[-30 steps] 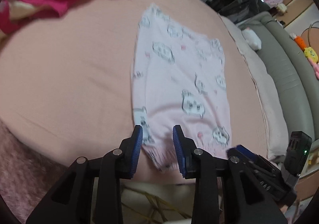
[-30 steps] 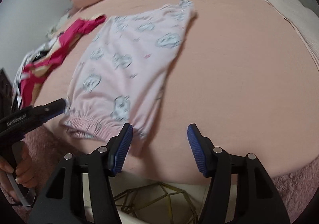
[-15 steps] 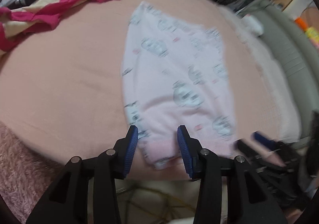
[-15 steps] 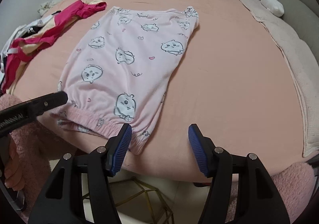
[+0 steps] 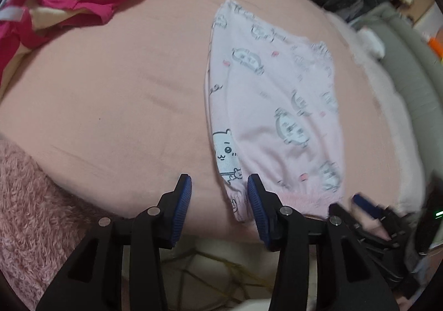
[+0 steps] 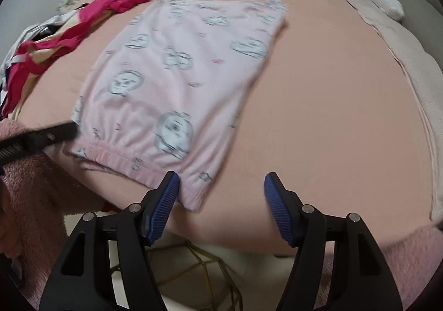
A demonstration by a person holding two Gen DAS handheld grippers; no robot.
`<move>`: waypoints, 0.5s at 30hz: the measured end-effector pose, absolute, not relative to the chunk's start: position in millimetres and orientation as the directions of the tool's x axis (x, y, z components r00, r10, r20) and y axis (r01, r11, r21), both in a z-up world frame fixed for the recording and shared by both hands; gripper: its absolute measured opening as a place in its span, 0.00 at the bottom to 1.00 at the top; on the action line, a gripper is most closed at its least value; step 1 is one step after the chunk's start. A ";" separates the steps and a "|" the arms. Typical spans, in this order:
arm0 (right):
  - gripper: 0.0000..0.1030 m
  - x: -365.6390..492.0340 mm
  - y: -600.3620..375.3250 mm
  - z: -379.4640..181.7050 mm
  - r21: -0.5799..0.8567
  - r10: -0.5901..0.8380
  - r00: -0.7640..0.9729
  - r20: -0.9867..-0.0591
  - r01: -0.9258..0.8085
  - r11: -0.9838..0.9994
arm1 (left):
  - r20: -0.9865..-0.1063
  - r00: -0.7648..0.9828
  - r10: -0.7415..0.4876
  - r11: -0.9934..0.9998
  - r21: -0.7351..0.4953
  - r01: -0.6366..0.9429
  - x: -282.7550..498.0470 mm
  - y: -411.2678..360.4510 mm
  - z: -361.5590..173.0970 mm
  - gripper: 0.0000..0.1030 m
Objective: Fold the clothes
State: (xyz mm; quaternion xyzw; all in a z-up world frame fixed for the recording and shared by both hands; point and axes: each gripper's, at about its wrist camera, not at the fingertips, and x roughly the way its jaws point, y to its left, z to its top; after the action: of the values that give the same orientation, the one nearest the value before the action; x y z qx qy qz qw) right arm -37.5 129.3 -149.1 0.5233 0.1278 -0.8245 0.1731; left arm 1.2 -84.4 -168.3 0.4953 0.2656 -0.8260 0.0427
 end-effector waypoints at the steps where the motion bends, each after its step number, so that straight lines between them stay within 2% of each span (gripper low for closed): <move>1: 0.63 -36.4 135.8 -144.7 -0.027 -0.154 -0.404 -0.902 0.408 -0.912 | -0.833 -0.510 0.213 -0.843 -0.421 0.336 4.3 -87.0 -169.4 0.44; 4: 0.64 -31.6 149.2 -135.0 0.042 -0.225 -0.404 -0.887 0.414 -0.909 | -0.823 -0.482 0.302 -0.809 -0.489 0.328 7.9 -85.1 -179.8 0.44; 6: 0.64 -25.0 145.8 -135.9 0.087 -0.282 -0.374 -0.884 0.460 -0.884 | -0.834 -0.459 0.306 -0.823 -0.474 0.313 3.9 -76.3 -183.4 0.44; 11: 0.64 -7.6 108.4 -148.6 -0.008 -0.265 -0.389 -0.882 0.574 -0.819 | -0.846 -0.447 0.291 -0.873 -0.425 0.237 3.7 -53.5 -177.4 0.43; 15: 0.63 -14.0 101.7 -161.6 -0.064 -0.202 -0.436 -0.877 0.522 -0.851 | -0.887 -0.404 0.224 -0.926 -0.323 0.196 -0.1 -35.8 -181.9 0.43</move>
State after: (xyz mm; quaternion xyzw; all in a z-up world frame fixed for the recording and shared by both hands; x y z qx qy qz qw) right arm -14.0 101.7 -161.6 0.4843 0.1652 -0.8311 0.2178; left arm -0.1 -35.8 -181.9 0.5457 0.1923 -0.8156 -0.0086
